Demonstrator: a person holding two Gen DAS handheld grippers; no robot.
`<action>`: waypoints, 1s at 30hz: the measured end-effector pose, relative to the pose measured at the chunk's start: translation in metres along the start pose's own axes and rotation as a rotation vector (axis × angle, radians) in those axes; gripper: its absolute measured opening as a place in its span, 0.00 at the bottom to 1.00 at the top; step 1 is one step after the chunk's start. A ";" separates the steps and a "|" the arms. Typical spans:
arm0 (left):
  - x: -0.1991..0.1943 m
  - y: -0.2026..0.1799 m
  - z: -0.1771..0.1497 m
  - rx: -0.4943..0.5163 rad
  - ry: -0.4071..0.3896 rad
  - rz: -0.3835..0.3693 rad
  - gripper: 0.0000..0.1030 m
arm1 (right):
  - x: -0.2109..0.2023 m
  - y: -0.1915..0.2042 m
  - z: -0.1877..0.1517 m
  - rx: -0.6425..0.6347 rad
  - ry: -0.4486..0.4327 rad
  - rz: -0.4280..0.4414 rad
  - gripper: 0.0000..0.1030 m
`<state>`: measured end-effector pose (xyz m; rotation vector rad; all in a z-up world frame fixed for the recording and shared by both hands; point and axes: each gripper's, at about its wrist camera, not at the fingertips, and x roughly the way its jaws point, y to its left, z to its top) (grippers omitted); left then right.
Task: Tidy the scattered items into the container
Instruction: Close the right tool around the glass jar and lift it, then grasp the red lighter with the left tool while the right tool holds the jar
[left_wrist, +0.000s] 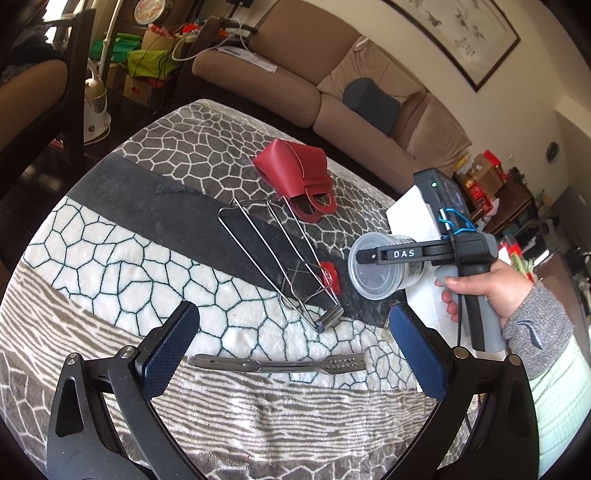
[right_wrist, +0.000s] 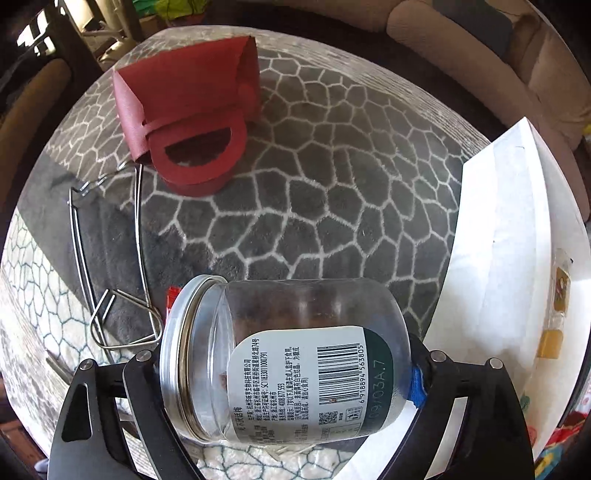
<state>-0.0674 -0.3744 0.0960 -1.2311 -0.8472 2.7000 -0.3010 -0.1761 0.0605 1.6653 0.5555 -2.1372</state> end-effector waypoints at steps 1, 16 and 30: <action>0.001 -0.001 -0.001 0.002 0.006 -0.001 1.00 | -0.008 -0.001 -0.002 0.006 -0.022 0.007 0.88; 0.034 -0.084 -0.046 0.344 0.089 -0.012 1.00 | -0.125 0.015 -0.056 -0.024 -0.221 0.144 0.88; 0.116 -0.146 -0.081 0.564 0.179 -0.069 0.96 | -0.198 -0.084 -0.171 0.127 -0.338 0.213 0.88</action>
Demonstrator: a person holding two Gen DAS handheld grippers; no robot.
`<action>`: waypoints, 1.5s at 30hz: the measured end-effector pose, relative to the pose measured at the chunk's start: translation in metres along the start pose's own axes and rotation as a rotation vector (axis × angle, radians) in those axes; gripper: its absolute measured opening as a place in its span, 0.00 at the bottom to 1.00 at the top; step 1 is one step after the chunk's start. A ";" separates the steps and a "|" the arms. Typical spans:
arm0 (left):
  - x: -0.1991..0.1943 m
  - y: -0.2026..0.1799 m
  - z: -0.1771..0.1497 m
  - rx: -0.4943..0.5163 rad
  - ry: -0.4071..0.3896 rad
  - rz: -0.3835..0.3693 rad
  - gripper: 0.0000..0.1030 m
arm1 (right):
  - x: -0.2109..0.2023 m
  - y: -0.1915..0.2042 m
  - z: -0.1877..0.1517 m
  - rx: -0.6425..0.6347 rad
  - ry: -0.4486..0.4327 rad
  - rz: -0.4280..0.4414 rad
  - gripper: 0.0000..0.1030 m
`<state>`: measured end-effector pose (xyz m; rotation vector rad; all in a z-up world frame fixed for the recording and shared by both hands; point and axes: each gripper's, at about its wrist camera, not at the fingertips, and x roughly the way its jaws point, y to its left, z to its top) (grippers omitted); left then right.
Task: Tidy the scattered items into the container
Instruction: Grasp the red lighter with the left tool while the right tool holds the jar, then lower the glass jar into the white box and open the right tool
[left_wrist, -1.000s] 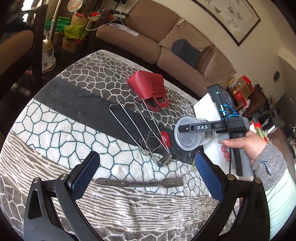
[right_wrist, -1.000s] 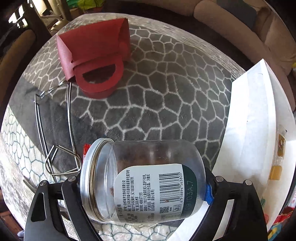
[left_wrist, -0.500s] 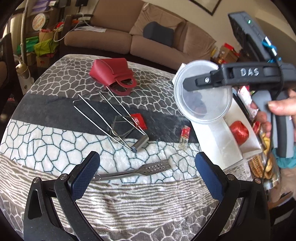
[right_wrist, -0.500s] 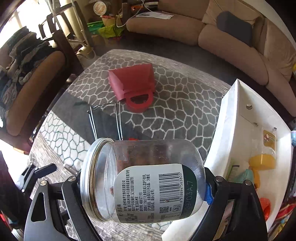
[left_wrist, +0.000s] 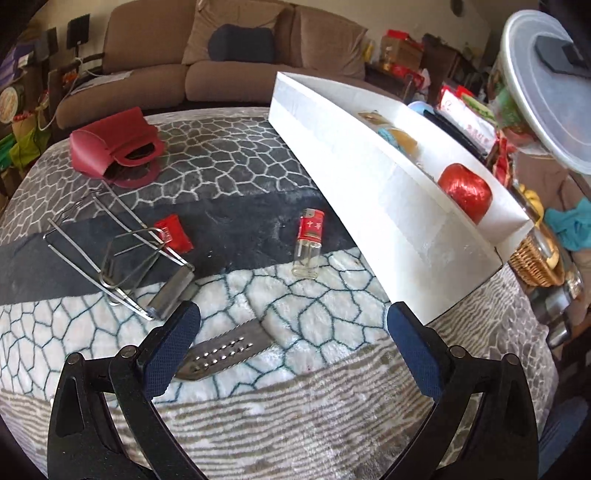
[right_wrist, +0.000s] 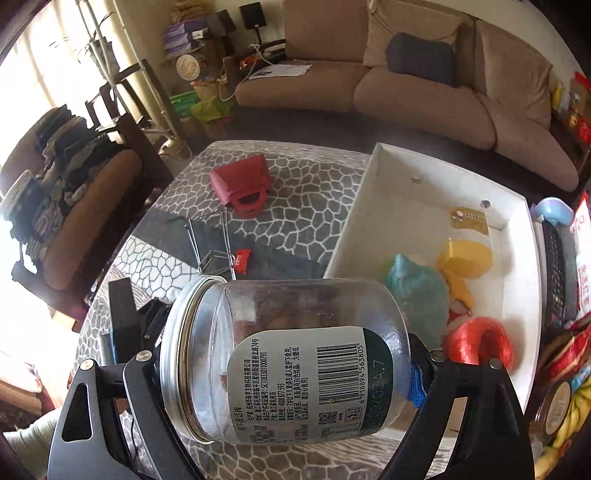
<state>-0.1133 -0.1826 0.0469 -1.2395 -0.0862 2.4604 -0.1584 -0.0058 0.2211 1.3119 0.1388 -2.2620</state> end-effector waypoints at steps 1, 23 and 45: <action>0.009 -0.002 0.005 0.008 0.019 0.000 0.90 | -0.005 -0.011 -0.005 0.018 -0.006 0.001 0.88; 0.079 0.006 0.058 -0.007 0.178 0.027 0.20 | -0.025 -0.140 -0.031 0.183 -0.080 0.033 0.88; -0.027 -0.034 0.188 -0.150 -0.141 -0.290 0.20 | 0.133 -0.148 0.102 0.197 -0.047 -0.085 0.88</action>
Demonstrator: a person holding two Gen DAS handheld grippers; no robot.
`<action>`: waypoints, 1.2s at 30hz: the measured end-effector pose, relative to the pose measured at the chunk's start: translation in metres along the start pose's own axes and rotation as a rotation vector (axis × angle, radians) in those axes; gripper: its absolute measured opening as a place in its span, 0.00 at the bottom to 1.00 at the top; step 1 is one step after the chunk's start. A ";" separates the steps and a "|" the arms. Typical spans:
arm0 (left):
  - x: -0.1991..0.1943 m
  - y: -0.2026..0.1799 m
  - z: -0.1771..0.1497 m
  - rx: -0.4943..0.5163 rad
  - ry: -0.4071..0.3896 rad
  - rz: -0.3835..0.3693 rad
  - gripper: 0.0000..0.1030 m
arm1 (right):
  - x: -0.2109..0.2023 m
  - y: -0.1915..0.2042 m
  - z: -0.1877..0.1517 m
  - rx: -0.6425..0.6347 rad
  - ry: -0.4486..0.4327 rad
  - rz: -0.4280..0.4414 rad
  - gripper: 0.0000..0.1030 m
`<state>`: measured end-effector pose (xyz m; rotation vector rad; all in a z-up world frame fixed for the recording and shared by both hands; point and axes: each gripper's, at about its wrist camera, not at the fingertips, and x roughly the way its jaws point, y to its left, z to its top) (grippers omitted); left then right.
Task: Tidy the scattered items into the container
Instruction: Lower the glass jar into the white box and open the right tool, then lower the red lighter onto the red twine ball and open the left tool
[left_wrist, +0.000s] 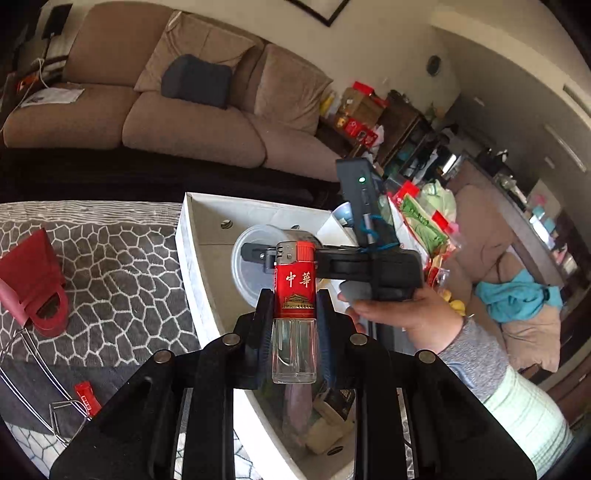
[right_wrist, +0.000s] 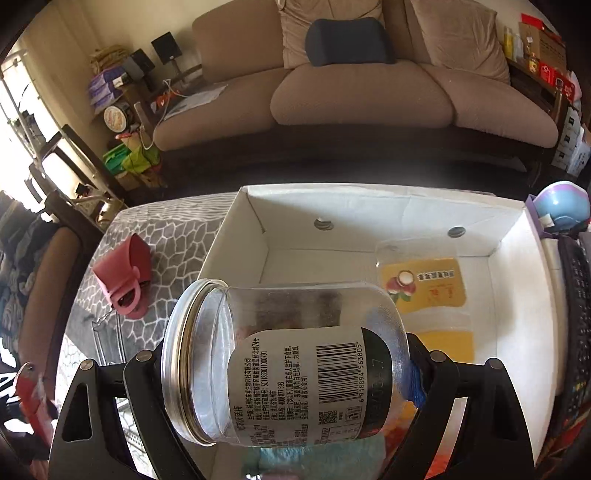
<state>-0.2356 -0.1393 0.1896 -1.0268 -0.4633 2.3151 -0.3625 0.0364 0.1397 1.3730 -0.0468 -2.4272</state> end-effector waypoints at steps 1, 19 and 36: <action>0.002 0.003 0.000 -0.011 -0.002 -0.001 0.20 | 0.008 0.003 0.001 -0.015 0.007 -0.023 0.88; 0.031 -0.014 -0.029 -0.011 0.074 0.052 0.20 | -0.045 -0.033 -0.008 0.058 -0.060 -0.014 0.92; 0.122 -0.153 -0.046 0.030 0.195 -0.025 0.20 | -0.233 -0.069 -0.203 0.037 -0.235 -0.009 0.92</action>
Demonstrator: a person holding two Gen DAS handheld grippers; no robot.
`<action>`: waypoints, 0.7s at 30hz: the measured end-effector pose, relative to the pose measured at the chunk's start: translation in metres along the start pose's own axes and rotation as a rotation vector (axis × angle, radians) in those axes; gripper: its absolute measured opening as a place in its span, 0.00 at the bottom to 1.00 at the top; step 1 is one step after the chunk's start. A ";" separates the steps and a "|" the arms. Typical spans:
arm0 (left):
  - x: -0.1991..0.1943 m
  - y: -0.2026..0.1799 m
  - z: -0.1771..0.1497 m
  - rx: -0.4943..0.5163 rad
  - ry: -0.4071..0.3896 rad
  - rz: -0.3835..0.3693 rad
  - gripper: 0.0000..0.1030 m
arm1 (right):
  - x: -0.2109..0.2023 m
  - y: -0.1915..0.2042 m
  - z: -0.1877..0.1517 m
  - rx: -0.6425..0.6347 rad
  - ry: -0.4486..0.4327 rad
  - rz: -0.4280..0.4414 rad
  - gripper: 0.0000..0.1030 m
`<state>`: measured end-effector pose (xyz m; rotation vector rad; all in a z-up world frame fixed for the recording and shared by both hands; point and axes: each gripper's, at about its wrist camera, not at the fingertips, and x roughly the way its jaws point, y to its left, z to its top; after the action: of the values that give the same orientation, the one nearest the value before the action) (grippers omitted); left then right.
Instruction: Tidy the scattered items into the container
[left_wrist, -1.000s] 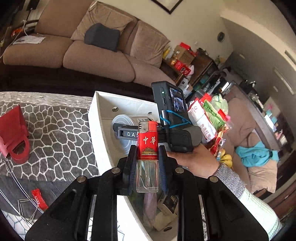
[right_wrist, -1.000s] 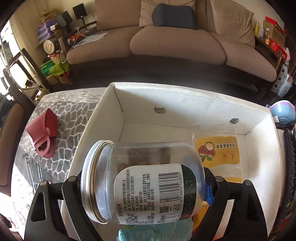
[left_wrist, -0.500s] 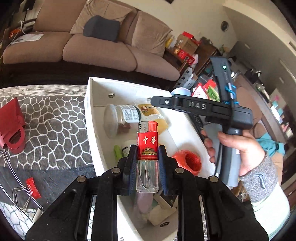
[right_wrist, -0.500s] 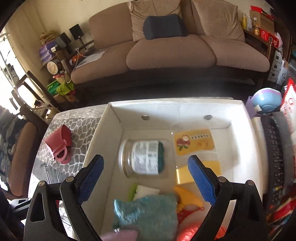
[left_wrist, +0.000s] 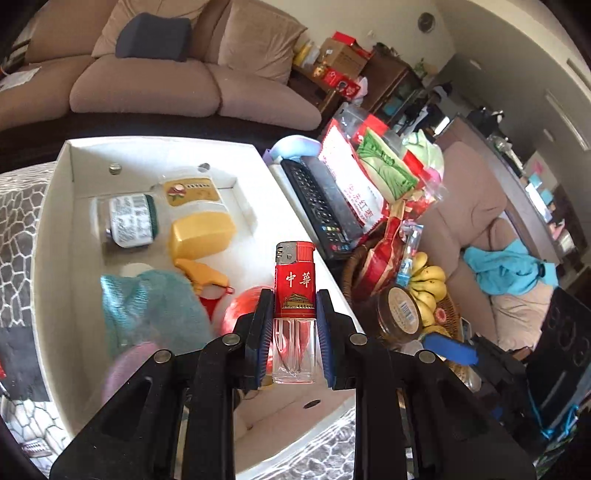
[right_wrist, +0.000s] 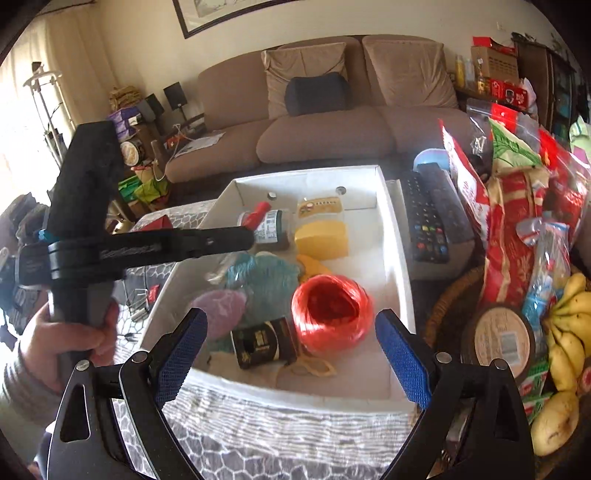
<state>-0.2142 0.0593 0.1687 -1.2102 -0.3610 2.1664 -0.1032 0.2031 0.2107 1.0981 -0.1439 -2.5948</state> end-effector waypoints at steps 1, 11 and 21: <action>0.011 -0.004 0.000 0.003 0.004 0.002 0.20 | -0.007 -0.002 -0.004 -0.008 -0.005 -0.005 0.92; 0.082 -0.011 -0.012 0.039 0.036 0.157 0.20 | -0.028 -0.012 -0.039 -0.042 0.008 0.007 0.92; 0.002 -0.014 -0.016 0.084 -0.033 0.160 0.43 | -0.020 -0.013 -0.058 -0.007 0.033 0.025 0.92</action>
<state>-0.1960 0.0707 0.1659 -1.1937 -0.1904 2.3154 -0.0520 0.2235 0.1810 1.1282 -0.1402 -2.5521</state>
